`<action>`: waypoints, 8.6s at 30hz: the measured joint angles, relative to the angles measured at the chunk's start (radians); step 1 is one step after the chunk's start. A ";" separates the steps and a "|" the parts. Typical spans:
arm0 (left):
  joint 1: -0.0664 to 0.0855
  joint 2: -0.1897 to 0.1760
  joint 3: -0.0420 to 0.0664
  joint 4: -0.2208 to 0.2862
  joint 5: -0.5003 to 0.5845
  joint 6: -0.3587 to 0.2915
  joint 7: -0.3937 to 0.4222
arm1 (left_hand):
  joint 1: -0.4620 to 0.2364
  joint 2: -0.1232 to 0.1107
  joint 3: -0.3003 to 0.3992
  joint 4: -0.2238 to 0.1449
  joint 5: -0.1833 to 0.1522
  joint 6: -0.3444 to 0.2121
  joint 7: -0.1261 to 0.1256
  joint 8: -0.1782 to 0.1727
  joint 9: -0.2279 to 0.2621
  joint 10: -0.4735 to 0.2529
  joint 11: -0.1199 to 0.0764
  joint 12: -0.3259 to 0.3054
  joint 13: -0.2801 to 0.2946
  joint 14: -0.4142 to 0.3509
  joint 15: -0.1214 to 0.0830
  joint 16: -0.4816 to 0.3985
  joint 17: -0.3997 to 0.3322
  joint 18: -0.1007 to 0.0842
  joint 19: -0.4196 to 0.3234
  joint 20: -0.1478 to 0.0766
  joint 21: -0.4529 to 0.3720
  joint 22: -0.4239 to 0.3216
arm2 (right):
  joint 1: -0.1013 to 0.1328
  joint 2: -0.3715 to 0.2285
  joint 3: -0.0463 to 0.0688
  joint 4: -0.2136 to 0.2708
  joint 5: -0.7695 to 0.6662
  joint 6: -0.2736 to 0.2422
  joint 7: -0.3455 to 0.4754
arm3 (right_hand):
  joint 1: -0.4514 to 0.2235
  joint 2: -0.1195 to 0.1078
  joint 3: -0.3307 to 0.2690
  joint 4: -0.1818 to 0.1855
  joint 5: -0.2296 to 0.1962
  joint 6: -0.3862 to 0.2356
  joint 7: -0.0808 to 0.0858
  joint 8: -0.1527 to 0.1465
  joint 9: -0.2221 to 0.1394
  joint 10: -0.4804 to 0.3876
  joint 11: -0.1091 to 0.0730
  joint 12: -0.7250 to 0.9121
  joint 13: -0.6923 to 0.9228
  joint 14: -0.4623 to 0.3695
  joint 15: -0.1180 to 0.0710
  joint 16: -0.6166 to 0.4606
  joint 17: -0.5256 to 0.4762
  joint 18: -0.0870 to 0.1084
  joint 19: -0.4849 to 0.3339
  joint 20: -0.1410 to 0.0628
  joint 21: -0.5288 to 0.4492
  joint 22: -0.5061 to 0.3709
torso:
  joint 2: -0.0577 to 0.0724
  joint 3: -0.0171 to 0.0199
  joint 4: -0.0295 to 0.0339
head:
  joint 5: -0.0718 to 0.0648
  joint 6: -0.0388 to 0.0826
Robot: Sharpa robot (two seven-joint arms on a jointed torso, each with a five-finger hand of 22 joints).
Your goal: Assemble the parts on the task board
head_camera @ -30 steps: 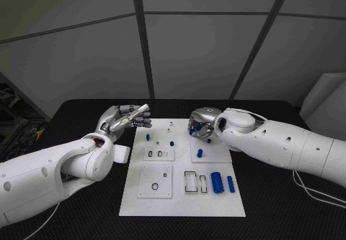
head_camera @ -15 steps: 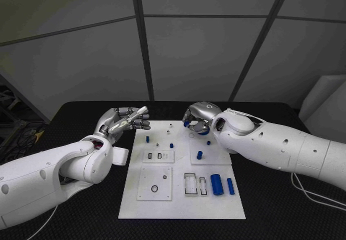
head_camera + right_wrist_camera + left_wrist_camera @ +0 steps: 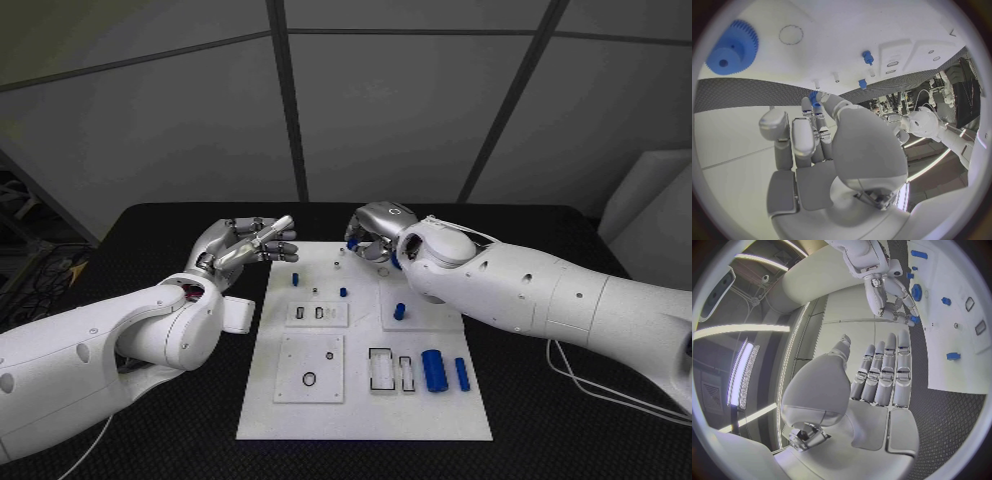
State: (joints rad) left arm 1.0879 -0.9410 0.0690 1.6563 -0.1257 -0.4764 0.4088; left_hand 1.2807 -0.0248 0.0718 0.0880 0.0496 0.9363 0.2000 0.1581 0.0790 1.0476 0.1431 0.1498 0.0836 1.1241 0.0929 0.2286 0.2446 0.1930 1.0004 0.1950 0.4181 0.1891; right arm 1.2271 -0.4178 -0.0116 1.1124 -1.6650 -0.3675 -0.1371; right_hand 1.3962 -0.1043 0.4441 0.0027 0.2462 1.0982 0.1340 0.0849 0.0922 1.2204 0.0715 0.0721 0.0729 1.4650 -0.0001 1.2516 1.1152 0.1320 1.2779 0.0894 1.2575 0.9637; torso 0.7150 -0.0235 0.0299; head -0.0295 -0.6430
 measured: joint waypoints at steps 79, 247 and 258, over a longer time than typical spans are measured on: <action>0.001 0.001 0.000 -0.018 0.000 0.021 -0.009 | 0.000 0.000 -0.003 -0.003 0.000 0.000 0.000 -0.003 -0.001 0.000 0.000 -0.009 -0.001 -0.003 0.004 -0.008 0.004 0.000 0.000 0.000 -0.001 0.000 | 0.003 -0.263 0.019 0.178 0.176 0.028 -0.051 | -0.133 -0.085 -0.186 0.104 -0.005 -0.118 0.005 -0.012 -0.012 0.127 -0.020 0.236 0.150 0.000 -0.022 0.092 0.078 -0.024 0.038 -0.009 0.067 0.095 | -0.002 0.0022 -0.0144 | 0.014 0.000; -0.001 0.024 0.000 -0.044 -0.001 0.036 -0.027 | 0.004 0.012 -0.005 -0.005 0.000 0.000 0.000 -0.014 -0.003 0.004 0.004 -0.019 -0.004 -0.011 0.011 -0.024 0.011 0.000 -0.007 0.007 -0.002 -0.001 | -0.016 0.084 -0.017 0.021 0.019 0.106 -0.171 | -0.133 -0.002 -0.309 0.210 -0.026 -0.237 0.037 -0.007 -0.021 0.164 0.011 1.258 1.237 -0.002 0.002 0.288 0.192 -0.070 0.173 0.020 0.221 0.344 | -0.001 0.0039 -0.0189 | 0.038 -0.042; -0.001 0.024 0.000 -0.045 -0.001 0.036 -0.028 | 0.004 0.012 -0.005 -0.005 0.000 0.000 0.000 -0.014 -0.003 0.000 0.007 -0.022 -0.004 -0.011 0.011 -0.025 0.012 0.000 -0.007 0.007 -0.002 -0.001 | -0.015 0.073 -0.017 0.021 0.038 0.146 -0.168 | -0.182 0.032 -0.309 0.272 0.021 -0.177 0.030 0.022 -0.015 0.170 0.005 1.278 1.237 -0.002 0.002 0.294 0.192 -0.070 0.173 0.020 0.221 0.344 | -0.001 0.0038 -0.0189 | 0.039 -0.045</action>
State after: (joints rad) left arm 1.0870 -0.9174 0.0691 1.6114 -0.1265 -0.4402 0.3809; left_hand 1.2847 -0.0129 0.0663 0.0826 0.0496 0.9363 0.2000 0.1440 0.0760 1.0475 0.1504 0.1274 0.0799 1.1134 0.1036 0.2033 0.2566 0.1930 0.9932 0.2022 0.4166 0.1881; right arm 1.2123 -0.3448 -0.0284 1.1334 -1.6273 -0.2213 -0.3054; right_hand 1.2145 -0.0724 0.1356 0.2752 0.2675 0.9211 0.1638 0.1065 0.0769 1.3903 0.0768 1.3503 1.3098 1.4632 0.0019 1.5458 1.3075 0.0621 1.4511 0.1092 1.4787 1.3074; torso 0.7138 -0.0197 0.0110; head 0.0095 -0.6878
